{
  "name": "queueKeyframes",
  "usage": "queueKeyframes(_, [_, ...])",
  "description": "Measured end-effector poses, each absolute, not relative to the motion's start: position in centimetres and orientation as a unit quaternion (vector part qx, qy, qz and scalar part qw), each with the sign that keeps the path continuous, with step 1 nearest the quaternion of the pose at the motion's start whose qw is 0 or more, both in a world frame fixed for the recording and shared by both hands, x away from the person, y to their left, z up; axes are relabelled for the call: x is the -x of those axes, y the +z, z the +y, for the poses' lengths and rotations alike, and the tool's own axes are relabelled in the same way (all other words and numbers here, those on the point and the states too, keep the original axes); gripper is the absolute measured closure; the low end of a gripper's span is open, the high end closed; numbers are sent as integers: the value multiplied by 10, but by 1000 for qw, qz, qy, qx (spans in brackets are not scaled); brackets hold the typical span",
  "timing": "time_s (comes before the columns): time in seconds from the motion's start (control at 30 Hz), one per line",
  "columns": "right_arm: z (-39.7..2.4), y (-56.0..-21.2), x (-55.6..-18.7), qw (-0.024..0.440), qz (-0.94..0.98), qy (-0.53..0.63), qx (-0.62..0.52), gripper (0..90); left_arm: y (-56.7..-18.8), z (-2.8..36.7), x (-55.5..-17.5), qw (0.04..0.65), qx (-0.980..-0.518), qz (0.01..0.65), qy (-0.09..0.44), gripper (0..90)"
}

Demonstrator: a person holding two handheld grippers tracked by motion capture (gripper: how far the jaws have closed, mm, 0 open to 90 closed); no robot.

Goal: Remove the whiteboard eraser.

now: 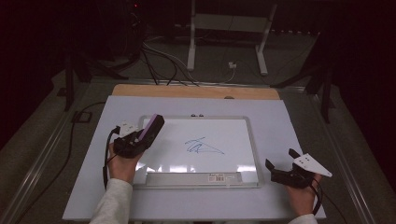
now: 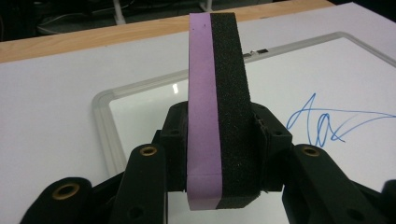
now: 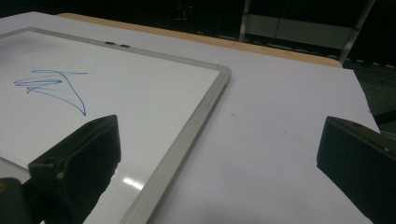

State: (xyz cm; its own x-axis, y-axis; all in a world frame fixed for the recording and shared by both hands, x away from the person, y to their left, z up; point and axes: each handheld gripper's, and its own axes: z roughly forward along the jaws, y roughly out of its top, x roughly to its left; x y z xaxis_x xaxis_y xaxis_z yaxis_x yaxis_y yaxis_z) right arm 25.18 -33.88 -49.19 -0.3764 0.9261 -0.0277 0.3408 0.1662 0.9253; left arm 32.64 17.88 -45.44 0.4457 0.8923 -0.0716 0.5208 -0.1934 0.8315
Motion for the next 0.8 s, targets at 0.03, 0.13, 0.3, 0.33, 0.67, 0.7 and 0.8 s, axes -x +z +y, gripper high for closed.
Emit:
queueKeyframes(0.03, [-339, -492, -252, 321, 693, 456, -457, 1, -456, 177, -329, 417, -742, 477, 221, 642])
queueKeyframes(0.13, [-339, -492, -252, 320, 693, 456, -458, 1, -460, 171, -335, 413, -747, 473, 218, 642])
queueKeyframes(0.3, [-339, -492, -252, 320, 694, 456, -457, 1, -470, 159, -345, 402, -757, 470, 210, 641])
queueKeyframes(0.33, [-339, -492, -252, 320, 694, 456, -457, 1, -472, 157, -346, 400, -759, 470, 209, 641])
queueKeyframes(0.67, [-339, -492, -252, 319, 694, 456, -457, 1, -486, 137, -356, 380, -776, 461, 203, 640])
queueKeyframes(0.7, [-339, -492, -252, 319, 694, 456, -457, 1, -487, 135, -356, 378, -777, 460, 204, 640])
queueKeyframes(0.8, [-339, -492, -252, 318, 694, 456, -458, 1, -489, 131, -357, 372, -782, 457, 204, 640])
